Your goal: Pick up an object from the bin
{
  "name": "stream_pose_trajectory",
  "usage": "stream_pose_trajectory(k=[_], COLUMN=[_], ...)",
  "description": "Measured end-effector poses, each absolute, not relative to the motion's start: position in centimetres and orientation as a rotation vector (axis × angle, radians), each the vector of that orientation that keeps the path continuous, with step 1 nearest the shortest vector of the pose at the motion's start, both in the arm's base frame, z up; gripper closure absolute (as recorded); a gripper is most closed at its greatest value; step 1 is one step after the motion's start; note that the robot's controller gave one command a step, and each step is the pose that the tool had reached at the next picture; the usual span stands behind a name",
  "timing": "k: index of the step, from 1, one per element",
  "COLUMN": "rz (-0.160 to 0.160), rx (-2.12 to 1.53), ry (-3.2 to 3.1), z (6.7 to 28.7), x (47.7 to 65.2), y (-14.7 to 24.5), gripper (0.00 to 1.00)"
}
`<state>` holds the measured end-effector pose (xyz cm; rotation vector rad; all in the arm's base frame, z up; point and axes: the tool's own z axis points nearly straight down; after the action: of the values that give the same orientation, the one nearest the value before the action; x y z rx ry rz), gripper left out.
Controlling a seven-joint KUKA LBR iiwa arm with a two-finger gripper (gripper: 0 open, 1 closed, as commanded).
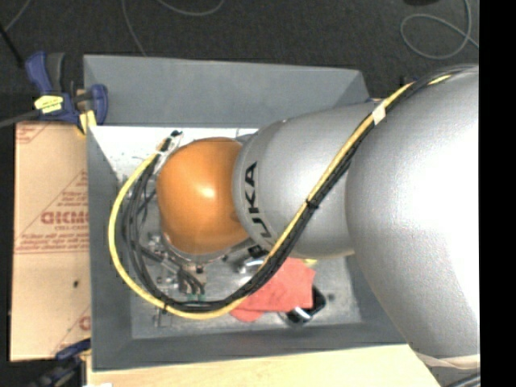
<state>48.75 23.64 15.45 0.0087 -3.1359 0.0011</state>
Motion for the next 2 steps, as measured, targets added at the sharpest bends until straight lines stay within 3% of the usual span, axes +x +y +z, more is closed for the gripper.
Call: stream_pose_trajectory(k=[1,2], rz=[-0.002,-0.007], rx=[0.000,0.235], ry=[-3.143,-3.140], z=[15.9,12.8], x=[48.9,51.0], y=[23.5,21.6], gripper=[0.00,0.00])
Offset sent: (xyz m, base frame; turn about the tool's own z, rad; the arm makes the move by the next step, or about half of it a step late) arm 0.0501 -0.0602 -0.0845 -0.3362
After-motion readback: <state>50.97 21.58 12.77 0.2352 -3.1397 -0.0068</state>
